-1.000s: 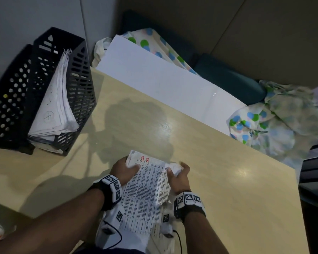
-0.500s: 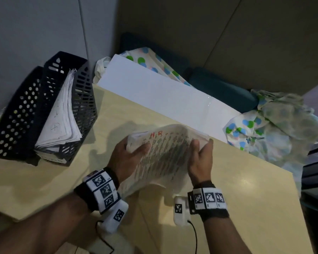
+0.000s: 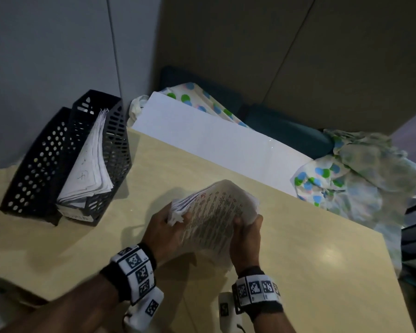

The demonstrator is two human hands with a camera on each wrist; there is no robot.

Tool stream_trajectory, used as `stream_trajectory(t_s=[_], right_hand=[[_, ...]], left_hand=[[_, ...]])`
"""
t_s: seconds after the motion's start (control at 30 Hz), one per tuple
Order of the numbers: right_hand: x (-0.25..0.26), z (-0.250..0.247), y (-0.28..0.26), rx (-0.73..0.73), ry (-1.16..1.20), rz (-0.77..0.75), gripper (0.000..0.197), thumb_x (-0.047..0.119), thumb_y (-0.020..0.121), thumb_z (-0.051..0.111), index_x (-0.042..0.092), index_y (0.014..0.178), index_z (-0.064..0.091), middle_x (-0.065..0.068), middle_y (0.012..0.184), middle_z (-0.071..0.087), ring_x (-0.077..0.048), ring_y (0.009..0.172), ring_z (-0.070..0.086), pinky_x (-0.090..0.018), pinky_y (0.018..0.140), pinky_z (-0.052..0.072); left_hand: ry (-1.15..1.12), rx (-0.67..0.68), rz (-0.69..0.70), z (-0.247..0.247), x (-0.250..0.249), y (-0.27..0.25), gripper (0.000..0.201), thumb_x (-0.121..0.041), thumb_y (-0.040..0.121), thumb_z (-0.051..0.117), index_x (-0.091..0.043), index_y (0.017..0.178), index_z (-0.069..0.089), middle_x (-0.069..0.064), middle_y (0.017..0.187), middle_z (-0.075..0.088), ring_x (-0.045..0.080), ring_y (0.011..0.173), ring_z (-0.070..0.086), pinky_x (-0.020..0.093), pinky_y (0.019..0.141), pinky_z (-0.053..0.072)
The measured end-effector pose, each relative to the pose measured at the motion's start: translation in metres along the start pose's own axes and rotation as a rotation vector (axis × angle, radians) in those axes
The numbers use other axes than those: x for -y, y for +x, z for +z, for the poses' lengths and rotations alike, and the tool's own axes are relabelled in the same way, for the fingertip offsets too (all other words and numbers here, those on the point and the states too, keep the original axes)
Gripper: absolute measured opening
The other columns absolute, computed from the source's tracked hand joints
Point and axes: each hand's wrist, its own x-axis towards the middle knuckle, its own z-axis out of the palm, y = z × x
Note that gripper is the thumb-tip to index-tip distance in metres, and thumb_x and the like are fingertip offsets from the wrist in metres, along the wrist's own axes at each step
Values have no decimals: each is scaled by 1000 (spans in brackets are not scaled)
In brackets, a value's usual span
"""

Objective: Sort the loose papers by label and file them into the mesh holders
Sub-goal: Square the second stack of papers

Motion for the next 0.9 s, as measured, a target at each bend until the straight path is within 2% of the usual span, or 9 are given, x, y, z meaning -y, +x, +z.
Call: stream_trajectory(t_s=[0.1, 0.2, 0.37, 0.47, 0.53, 0.6, 0.67, 0.77, 0.9], right_hand=[[-16, 0, -8, 81, -67, 51, 18, 14, 98, 46, 19, 104, 30, 17, 92, 47, -1, 80, 50, -24, 62, 43], [-24, -4, 0, 93, -118, 36, 15, 9, 95, 52, 12, 102, 40, 16, 86, 50, -20, 77, 53, -28, 63, 45], [7, -9, 36, 166, -21, -35, 16, 11, 87, 65, 17, 99, 56, 7, 92, 65, -14, 82, 64, -23, 59, 49], [37, 4, 49, 306, 101, -56, 17, 16, 88, 64, 22, 103, 59, 3, 95, 71, -7, 85, 69, -25, 67, 58], [55, 20, 55, 411, 101, -99, 20, 25, 90, 63, 23, 110, 60, 3, 102, 72, -6, 93, 68, -29, 75, 57], [71, 40, 56, 498, 54, -184, 23, 34, 90, 59, 24, 111, 61, 10, 102, 71, 3, 95, 65, -16, 78, 51], [84, 61, 52, 547, 5, -246, 15, 32, 90, 59, 23, 102, 62, 12, 90, 71, 2, 85, 65, -12, 70, 49], [96, 91, 43, 616, 66, -209, 7, 9, 87, 67, 13, 82, 63, -5, 71, 67, -19, 55, 63, -29, 53, 50], [111, 130, 45, 652, 107, -132, 12, 0, 82, 70, 11, 86, 70, -14, 63, 65, -24, 47, 63, -26, 50, 50]], left_hand=[[81, -47, -109, -2, 19, -2, 34, -40, 84, 64, -31, 116, 61, -17, 109, 66, 5, 103, 61, 21, 87, 47], [69, -10, -217, -10, 29, -5, 54, -48, 79, 67, -20, 124, 58, -2, 122, 63, 16, 113, 59, 31, 94, 49], [20, 66, -153, -39, 12, -11, 62, -78, 55, 63, -39, 103, 66, -11, 108, 71, 6, 103, 64, 34, 94, 51], [-40, 76, -123, -61, 2, -18, 53, -74, 59, 65, -44, 102, 66, -18, 110, 70, 2, 105, 63, 35, 99, 48], [-42, -51, -93, -81, -9, -21, 47, -69, 64, 65, -36, 97, 70, -4, 105, 73, 14, 101, 67, 40, 96, 50], [10, -187, -36, -108, -23, -20, 55, -74, 62, 63, -28, 89, 72, 9, 90, 74, 25, 87, 69, 39, 82, 52], [-22, -330, 22, -143, -47, -16, 41, -67, 67, 66, -28, 79, 73, -1, 79, 73, 15, 77, 68, 33, 76, 50], [-46, -565, 112, -204, -86, -6, 19, -51, 69, 71, -32, 72, 72, -5, 78, 71, 13, 76, 66, 31, 75, 49], [-53, -907, 246, -290, -120, 8, 21, -21, 80, 72, -29, 63, 64, -22, 57, 64, -13, 58, 57, 17, 63, 48]])
